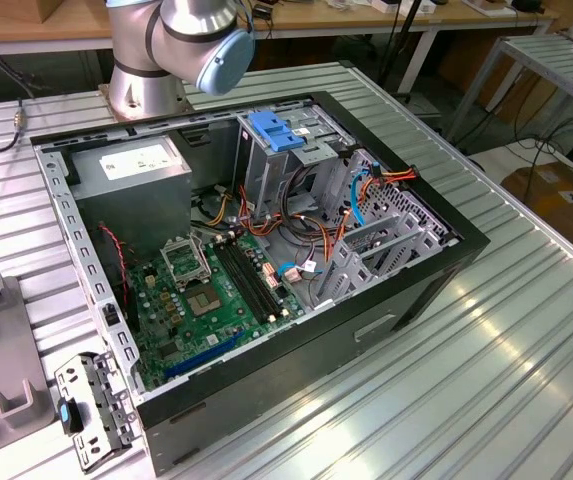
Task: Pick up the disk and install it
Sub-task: 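Pick up the disk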
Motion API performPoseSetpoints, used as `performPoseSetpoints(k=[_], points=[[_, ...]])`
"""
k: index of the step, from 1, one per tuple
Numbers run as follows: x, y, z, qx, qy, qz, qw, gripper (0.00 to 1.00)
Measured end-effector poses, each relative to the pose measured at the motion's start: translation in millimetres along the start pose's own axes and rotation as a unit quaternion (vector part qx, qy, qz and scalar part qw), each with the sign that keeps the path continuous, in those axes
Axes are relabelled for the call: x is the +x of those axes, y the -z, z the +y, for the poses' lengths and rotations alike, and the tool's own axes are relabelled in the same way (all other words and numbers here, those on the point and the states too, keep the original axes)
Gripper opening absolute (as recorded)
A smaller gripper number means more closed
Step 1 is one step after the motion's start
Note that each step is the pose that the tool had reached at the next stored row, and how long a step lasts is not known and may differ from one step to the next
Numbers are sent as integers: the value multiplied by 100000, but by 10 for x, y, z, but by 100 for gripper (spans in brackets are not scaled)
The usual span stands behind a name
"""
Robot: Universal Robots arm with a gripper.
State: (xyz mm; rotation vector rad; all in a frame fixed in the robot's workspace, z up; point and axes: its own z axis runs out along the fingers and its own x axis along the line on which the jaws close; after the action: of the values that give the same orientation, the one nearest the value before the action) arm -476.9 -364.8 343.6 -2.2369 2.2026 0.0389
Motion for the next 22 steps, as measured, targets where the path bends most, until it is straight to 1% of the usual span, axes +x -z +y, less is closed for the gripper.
performPoseSetpoints(k=[1,4,5,7,8,9,12,13,15,17,18,19,22], points=[[1,-31,-1,-1,-32,-9,100000,54],[2,-92,-2,-5,-88,-36,100000,54],[3,-126,-3,-27,-128,-47,100000,54],[4,-169,-4,-49,-166,-47,100000,54],[5,-208,-5,-53,-189,-46,100000,54],[5,-232,-5,-54,-198,-56,100000,54],[7,-287,-6,-52,-204,-110,100000,54],[7,-310,-7,-47,-201,-159,100000,54],[8,-332,-6,-45,-197,-305,99999,54],[8,-346,-1,-53,-195,-547,99998,54],[8,-351,2,-52,-195,-657,99998,53],[9,-369,8,-34,-190,-841,99996,45],[13,-411,14,-37,-188,-930,99995,45]])
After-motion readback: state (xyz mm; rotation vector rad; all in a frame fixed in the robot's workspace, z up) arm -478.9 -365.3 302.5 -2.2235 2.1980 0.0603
